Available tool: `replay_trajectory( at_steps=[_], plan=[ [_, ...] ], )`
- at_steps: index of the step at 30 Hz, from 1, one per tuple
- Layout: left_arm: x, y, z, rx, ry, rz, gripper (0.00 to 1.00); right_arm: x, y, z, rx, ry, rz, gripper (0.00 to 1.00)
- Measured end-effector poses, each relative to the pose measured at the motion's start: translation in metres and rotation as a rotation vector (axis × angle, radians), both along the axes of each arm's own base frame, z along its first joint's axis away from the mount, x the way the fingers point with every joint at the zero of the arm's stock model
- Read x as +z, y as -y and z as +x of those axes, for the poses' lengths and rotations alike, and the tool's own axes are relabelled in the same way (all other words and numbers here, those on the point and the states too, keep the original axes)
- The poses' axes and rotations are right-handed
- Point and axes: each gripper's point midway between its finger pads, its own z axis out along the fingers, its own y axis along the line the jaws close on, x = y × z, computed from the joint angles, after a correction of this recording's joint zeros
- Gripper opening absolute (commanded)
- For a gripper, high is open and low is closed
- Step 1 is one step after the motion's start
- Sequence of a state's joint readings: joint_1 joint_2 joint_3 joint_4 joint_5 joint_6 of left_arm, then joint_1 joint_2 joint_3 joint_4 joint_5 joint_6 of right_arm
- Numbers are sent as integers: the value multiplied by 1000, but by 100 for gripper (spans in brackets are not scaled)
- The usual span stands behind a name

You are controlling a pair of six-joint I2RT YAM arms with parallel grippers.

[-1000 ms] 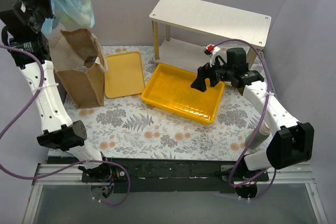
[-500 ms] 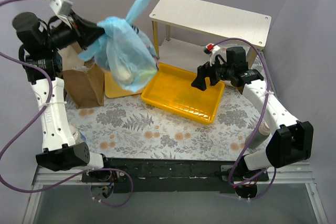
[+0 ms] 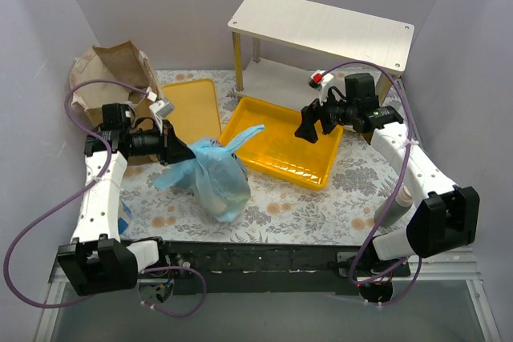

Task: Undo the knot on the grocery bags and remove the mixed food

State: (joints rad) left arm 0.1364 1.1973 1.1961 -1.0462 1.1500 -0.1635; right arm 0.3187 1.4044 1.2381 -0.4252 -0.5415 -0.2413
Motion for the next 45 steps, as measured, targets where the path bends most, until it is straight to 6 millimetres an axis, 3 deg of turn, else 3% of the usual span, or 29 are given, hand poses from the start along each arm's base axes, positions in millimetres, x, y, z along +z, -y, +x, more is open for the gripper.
replay_trajectory(
  at_steps=[3,4,7,9,12,19,23,26,29,31,32,36,38,41,45],
  plan=[
    [-20,2,-21,8,-28,20,0,-1,-2,-3,14,-2,-7,98],
    [-22,2,-25,13,-28,25,5,-1,-4,-5,21,-2,-9,98],
    [-24,1,-35,31,-8,46,29,-2,-11,-10,51,3,-20,98],
    [-25,0,-38,40,1,57,53,-3,-17,-14,73,13,-27,98],
    [-29,-2,-40,50,-7,76,71,-3,-25,-19,107,26,-39,98],
    [-29,-12,-35,74,18,160,79,7,-59,-46,259,95,-76,96],
    [-23,-20,-29,23,81,252,79,29,-93,-80,431,161,-61,96],
    [-32,-24,-33,-29,88,300,81,37,-113,-106,538,171,-24,96],
    [-42,-22,-42,-89,95,316,81,34,-117,-115,562,148,-5,96],
    [-47,-10,-52,-161,69,305,81,25,-113,-120,544,106,6,96],
    [-48,1,-57,-212,52,285,98,22,-111,-124,542,85,10,96],
    [-64,45,-85,-432,-74,254,97,16,-105,-136,513,22,38,96],
    [-76,53,-94,-473,-97,275,96,18,-104,-136,506,24,47,96],
    [-96,48,-95,-452,-76,341,85,22,-103,-134,499,60,43,96],
    [-114,36,-85,-415,22,430,49,22,-98,-128,492,117,11,98]
  ],
)
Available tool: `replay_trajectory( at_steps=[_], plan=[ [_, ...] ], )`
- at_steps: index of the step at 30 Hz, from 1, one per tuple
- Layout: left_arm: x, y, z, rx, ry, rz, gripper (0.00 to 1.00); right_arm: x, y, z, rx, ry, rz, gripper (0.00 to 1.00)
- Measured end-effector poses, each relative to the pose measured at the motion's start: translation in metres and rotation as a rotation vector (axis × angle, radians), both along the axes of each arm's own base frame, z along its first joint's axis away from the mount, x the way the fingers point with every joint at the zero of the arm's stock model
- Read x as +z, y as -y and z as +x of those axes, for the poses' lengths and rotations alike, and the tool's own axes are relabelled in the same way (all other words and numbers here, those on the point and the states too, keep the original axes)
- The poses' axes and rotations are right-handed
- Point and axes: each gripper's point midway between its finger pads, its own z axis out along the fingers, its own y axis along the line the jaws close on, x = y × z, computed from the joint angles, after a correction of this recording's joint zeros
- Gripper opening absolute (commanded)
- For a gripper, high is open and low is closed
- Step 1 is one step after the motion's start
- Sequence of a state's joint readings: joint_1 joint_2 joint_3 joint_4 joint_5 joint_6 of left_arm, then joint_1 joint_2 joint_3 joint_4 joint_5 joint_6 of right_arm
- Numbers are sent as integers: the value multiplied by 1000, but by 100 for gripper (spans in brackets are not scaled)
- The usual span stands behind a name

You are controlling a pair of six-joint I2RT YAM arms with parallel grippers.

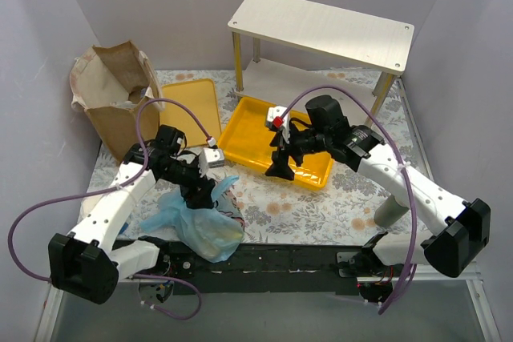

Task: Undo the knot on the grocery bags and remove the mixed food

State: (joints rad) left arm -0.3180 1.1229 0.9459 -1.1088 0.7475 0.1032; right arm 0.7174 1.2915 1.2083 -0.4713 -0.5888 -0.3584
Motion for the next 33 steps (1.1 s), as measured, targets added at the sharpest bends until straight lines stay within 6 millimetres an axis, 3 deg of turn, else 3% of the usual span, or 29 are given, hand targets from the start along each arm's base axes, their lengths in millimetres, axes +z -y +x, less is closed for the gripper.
replay_trajectory(
  at_steps=[1,3,4,6,11,17,19,20,21,23,25,27,29,33],
  plan=[
    [-3,-2,2,-1,12,14,33,-2,2,0,-2,16,-7,98],
    [-7,-4,8,6,24,33,21,-8,8,-2,-5,28,-22,98],
    [-9,-4,10,9,23,40,9,-11,11,-4,-6,30,-30,98],
    [-12,-4,15,18,12,52,0,-16,14,-5,-5,30,-46,98],
    [-17,-4,35,118,9,79,0,-28,15,-2,-1,29,-81,98],
    [15,-8,90,409,53,-1,0,-33,-4,17,16,33,-103,98],
    [25,-12,105,470,58,-28,37,-29,-15,21,31,51,-101,98],
    [28,-13,112,490,60,-37,46,-26,-21,21,46,62,-96,98],
    [28,-14,115,494,56,-38,70,-23,-28,20,61,75,-89,98],
    [23,-14,114,481,29,-30,75,-23,-39,13,94,86,-86,97],
    [16,-15,107,481,-11,-12,88,-27,-50,3,128,90,-97,95],
    [20,-19,103,497,-1,-8,89,-30,-64,-9,166,96,-107,94],
    [35,-25,101,531,51,-19,89,-32,-80,-15,191,112,-109,88],
    [83,-40,91,567,222,-42,86,-32,-108,-21,209,148,-106,79]
  ],
)
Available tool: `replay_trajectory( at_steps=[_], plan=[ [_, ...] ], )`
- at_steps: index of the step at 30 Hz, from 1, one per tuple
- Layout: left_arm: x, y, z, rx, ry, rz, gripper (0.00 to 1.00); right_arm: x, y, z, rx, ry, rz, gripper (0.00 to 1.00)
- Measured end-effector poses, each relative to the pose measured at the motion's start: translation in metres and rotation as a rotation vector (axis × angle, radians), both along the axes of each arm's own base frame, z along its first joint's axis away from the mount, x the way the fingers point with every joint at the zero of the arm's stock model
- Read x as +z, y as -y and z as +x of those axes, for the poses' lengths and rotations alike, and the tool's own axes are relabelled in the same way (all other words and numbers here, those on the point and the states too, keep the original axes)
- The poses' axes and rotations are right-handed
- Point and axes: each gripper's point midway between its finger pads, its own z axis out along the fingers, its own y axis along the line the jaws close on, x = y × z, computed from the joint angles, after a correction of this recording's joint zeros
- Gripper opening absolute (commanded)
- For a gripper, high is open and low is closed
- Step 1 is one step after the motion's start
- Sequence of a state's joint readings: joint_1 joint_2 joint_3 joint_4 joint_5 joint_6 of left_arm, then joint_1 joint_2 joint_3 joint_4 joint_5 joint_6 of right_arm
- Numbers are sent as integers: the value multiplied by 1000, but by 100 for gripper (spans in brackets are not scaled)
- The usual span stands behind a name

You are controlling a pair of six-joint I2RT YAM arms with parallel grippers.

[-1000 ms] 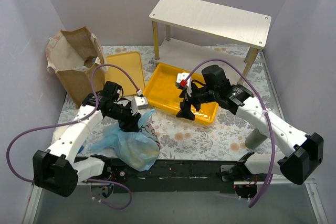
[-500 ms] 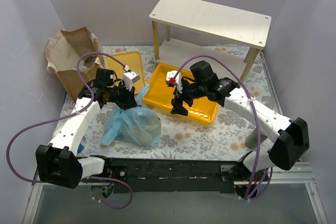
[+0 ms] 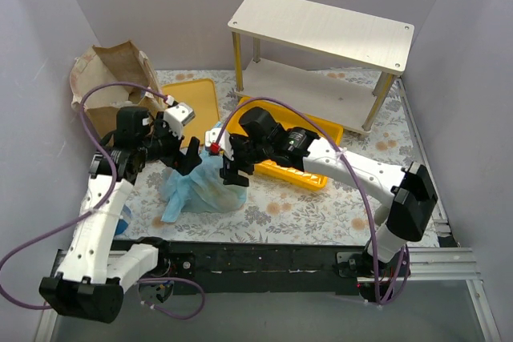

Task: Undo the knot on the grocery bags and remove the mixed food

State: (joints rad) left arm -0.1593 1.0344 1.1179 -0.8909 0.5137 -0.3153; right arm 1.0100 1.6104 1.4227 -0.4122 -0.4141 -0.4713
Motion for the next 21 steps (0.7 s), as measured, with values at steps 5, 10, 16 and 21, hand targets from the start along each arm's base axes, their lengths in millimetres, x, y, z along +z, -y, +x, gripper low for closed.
replay_trajectory(
  at_steps=[5,10,16,21],
  plan=[
    [11,-29,-18,34,80,118,83,3,-19,18,-47,27,12,75],
    [-38,-52,-31,73,-35,237,73,5,-47,33,-54,7,42,71],
    [-63,-66,-21,126,-106,302,58,-25,-63,25,-3,-56,8,56],
    [-79,-66,-21,125,-137,299,18,-39,-64,26,-4,-58,-16,30]
  ],
)
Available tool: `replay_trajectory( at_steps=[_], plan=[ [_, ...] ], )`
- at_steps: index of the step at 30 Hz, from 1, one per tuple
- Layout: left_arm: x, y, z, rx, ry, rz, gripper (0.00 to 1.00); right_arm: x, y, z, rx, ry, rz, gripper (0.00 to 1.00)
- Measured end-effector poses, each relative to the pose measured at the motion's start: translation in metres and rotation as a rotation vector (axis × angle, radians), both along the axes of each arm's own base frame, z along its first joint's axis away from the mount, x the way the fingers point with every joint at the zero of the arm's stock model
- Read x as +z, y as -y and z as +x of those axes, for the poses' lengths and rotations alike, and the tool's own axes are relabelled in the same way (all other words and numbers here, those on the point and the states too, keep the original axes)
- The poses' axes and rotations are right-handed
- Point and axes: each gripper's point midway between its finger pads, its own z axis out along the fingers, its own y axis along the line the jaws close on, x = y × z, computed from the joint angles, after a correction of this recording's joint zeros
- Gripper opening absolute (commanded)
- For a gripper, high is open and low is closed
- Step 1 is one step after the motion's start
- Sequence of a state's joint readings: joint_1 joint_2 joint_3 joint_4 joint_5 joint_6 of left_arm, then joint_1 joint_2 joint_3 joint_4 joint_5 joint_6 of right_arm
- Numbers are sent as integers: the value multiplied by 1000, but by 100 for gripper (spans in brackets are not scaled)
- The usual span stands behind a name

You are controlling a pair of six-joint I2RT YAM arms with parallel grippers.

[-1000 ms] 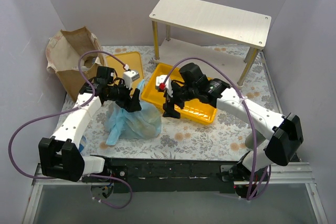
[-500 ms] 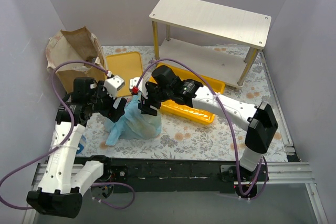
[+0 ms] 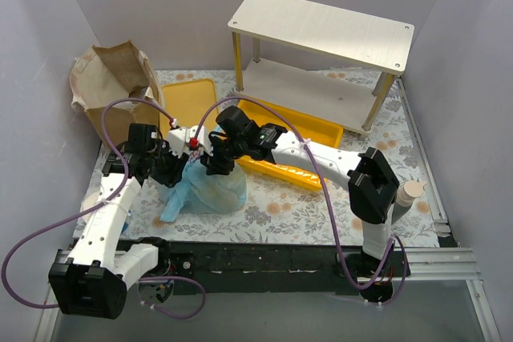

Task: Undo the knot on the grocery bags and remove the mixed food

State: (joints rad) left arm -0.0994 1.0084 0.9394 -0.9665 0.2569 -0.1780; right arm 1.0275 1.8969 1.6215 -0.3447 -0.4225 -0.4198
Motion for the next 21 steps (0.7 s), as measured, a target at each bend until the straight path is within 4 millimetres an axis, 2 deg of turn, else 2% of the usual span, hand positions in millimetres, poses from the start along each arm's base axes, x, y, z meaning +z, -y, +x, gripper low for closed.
replay_trajectory(
  at_steps=[1,3,4,6,10,13,17,18,19,21],
  plan=[
    [-4,1,-2,-6,-11,-3,0,-2,0,1,0,4,-6,20],
    [-13,2,-6,-15,-37,-6,0,-6,1,3,-2,18,-14,11],
    [-16,2,-7,-21,-45,-5,0,-8,3,3,2,28,-19,2],
    [-18,3,-9,-28,-51,-5,0,-14,7,3,12,47,-35,1],
    [-16,6,-9,-48,-48,-24,0,-29,37,-4,26,88,-87,1],
    [-12,5,-7,-65,-36,-18,0,-31,72,-11,22,101,-117,1],
    [-11,3,-6,-81,-26,-6,0,-25,123,-1,-46,128,-133,1],
    [-11,3,-6,-82,-25,-7,2,-23,134,3,-66,140,-133,1],
    [-11,3,-6,-84,-28,-11,43,-21,142,4,-78,148,-134,23],
    [-9,6,-8,-92,-37,-23,59,-14,151,1,-83,151,-130,41]
  ],
)
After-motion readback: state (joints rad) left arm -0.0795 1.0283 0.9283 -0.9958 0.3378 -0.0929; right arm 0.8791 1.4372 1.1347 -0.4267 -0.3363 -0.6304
